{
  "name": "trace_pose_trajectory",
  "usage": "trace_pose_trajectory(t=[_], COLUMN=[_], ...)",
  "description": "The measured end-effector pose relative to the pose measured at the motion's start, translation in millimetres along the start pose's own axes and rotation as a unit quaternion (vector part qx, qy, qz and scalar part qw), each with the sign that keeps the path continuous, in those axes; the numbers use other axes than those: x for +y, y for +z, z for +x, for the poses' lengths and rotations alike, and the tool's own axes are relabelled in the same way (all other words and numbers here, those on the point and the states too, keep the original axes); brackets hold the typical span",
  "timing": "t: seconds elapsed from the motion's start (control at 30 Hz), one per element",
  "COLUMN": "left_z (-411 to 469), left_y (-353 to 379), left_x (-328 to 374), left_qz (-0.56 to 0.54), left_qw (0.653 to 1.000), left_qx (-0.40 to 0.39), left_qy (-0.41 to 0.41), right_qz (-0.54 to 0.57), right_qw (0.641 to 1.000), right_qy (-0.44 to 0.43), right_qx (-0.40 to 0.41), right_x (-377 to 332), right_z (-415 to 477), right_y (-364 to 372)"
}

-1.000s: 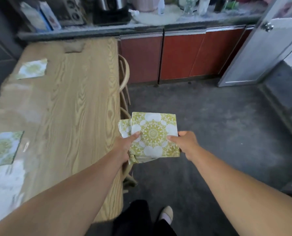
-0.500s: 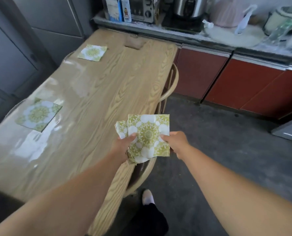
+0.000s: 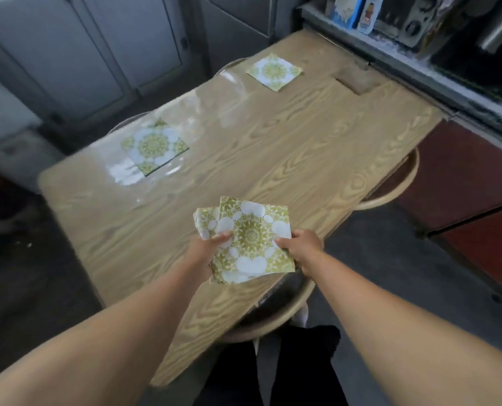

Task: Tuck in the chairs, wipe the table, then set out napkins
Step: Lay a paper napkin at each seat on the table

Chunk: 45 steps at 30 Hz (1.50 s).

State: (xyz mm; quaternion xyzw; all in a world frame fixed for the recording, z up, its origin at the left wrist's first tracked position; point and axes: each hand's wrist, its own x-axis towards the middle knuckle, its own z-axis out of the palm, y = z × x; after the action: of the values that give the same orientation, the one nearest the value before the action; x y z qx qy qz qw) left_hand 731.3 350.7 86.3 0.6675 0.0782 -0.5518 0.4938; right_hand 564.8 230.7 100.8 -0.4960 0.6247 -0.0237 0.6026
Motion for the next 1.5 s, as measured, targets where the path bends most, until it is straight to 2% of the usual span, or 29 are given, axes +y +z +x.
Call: trace_pose_trajectory(t=[0.3, 0.43, 0.57, 0.77, 0.9, 1.03, 1.1, 1.23, 1.5], left_z=[10.1, 15.8, 18.0, 18.6, 14.3, 10.1, 8.4, 4.4, 2.3], left_y=[-8.0, -5.4, -6.0, -14.8, -28.4, -35.6, -37.8, -37.4, -28.4], left_x=[-9.9, -18.7, -28.9, -30.1, -20.3, -10.8, -7.8, -0.3, 7.9], left_qz=[-0.123, -0.160, -0.168, -0.182, -0.229, -0.265, -0.269, -0.281, -0.310], left_qw=[0.979, 0.962, 0.938, 0.895, 0.859, 0.840, 0.837, 0.831, 0.841], left_qx=[0.164, 0.220, 0.302, 0.407, 0.458, 0.471, 0.472, 0.474, 0.434], left_qy=[-0.011, -0.012, -0.011, -0.006, 0.027, 0.053, 0.060, 0.075, 0.089], right_qz=[-0.145, -0.249, -0.355, -0.402, -0.427, -0.481, -0.492, -0.484, -0.435], right_qw=[0.984, 0.958, 0.920, 0.901, 0.886, 0.850, 0.844, 0.850, 0.880], right_qy=[-0.039, -0.078, -0.124, -0.139, -0.160, -0.193, -0.198, -0.196, -0.177], right_qx=[-0.093, -0.119, -0.110, -0.083, -0.080, -0.092, -0.079, -0.073, -0.073], right_x=[-30.2, -31.9, -31.7, -32.2, -32.8, -33.2, -33.8, -35.4, -33.2], right_z=[64.4, 87.3, 97.2, 104.6, 102.1, 95.3, 93.8, 94.0, 92.4], right_y=[19.2, 26.2, 24.3, 12.6, 13.2, 17.5, 16.5, 14.7, 18.4])
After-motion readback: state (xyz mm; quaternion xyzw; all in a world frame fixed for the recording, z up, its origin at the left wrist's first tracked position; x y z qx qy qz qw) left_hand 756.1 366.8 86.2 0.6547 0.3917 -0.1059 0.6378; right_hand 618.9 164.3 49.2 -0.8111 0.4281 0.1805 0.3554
